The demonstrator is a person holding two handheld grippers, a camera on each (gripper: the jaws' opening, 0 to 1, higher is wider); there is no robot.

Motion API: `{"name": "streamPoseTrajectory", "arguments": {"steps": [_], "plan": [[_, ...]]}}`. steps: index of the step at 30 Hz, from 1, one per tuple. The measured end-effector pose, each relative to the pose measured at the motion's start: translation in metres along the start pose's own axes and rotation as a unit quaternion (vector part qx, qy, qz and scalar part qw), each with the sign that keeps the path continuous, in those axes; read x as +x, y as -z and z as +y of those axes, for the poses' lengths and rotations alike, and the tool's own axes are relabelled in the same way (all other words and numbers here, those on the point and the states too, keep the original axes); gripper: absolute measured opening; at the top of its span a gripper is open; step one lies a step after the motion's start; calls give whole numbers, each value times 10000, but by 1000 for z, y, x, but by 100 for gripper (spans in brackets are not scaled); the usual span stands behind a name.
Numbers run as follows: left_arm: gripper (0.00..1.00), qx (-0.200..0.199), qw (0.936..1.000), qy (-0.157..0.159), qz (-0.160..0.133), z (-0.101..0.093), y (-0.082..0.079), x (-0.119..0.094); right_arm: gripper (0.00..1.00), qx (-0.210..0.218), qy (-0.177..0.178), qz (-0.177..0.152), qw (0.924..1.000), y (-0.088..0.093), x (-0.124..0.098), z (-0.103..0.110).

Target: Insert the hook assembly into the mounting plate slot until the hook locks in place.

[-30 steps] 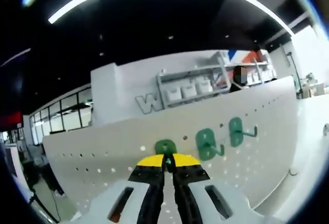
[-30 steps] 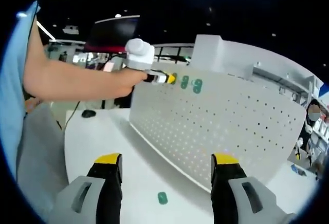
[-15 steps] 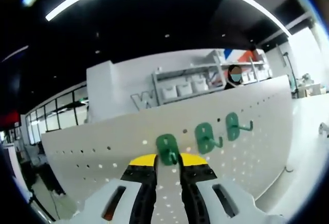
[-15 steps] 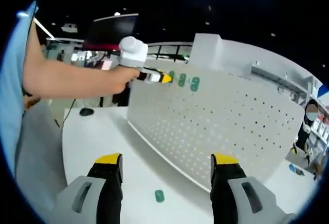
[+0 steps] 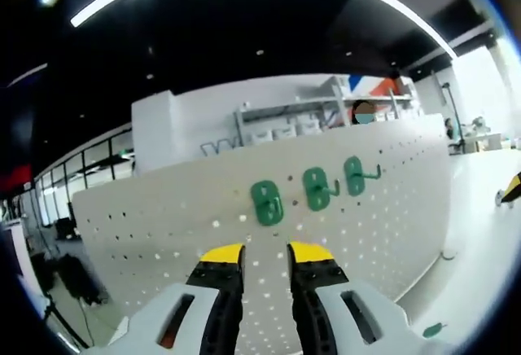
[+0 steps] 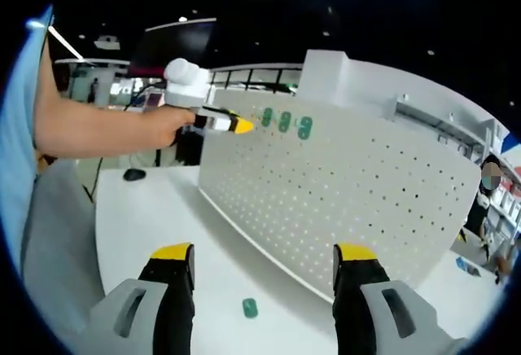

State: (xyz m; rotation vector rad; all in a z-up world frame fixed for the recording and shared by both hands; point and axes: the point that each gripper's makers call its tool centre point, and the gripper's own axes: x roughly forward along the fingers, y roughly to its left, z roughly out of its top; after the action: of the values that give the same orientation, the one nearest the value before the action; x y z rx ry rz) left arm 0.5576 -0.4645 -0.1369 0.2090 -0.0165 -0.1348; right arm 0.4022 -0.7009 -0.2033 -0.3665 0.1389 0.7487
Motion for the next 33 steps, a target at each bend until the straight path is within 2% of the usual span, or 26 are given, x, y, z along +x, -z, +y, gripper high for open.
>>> {"name": "streamPoseTrajectory", "arguments": {"steps": [12, 19, 33], "plan": [[22, 103, 9994, 311, -95, -11, 0, -25, 69, 95, 64, 66, 9999, 11, 0, -6], [22, 115, 9986, 507, -2, -11, 13, -44, 68, 189, 27, 208, 9996, 28, 5, -5], [20, 72, 9946, 1013, 224, -27, 38, -90, 67, 378, -72, 489, 9981, 58, 13, 1]]}}
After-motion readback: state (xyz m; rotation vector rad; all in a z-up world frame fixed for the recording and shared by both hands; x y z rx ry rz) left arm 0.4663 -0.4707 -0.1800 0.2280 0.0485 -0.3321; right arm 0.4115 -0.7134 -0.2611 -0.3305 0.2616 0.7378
